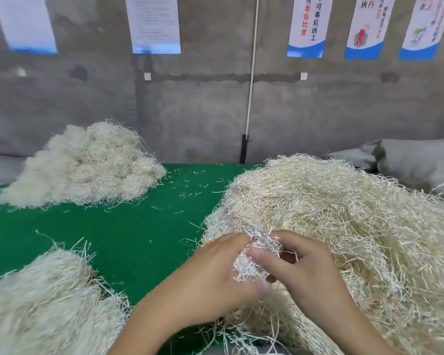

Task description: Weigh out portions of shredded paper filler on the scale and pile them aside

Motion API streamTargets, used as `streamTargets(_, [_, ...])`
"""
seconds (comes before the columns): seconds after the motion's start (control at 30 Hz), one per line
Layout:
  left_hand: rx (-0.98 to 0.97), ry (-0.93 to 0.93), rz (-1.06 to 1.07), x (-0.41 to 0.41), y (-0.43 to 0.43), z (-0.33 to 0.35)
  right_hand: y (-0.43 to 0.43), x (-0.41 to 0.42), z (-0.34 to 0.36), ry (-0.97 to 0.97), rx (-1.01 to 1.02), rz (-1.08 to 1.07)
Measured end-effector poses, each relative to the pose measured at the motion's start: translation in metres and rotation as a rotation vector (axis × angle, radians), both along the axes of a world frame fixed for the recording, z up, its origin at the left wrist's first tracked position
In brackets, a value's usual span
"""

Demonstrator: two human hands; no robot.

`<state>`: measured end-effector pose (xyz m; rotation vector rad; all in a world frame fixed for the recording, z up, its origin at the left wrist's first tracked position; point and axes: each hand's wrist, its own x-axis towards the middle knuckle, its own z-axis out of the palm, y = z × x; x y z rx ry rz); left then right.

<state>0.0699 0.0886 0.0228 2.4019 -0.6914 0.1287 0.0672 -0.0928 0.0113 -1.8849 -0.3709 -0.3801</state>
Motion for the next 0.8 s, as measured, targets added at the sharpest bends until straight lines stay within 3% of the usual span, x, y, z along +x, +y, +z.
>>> streamTargets(0.07, [-0.091, -0.009, -0.016, -0.007, 0.0, -0.002, -0.005, -0.008, -0.003, 0.047, 0.085, -0.03])
streamTargets(0.23, [-0.53, -0.114, 0.089, -0.026, 0.001, 0.0, -0.019, -0.017, -0.014, 0.211, 0.28, -0.194])
streamTargets(0.3, [-0.446, -0.152, 0.156, -0.034, 0.002, 0.0, -0.017, -0.022, -0.017, 0.22, 0.311, -0.218])
streamTargets(0.4, [-0.031, -0.143, 0.072, -0.045, -0.008, -0.002, -0.009, -0.032, -0.015, 0.19, 0.327, -0.206])
streamTargets(0.47, [0.091, -0.165, 0.005, -0.048, -0.014, -0.001, -0.007, -0.037, -0.01, 0.187, 0.326, -0.178])
streamTargets(0.8, [-0.077, -0.035, 0.053, -0.055, -0.011, -0.003, -0.026, -0.074, 0.004, 0.04, 0.09, -0.087])
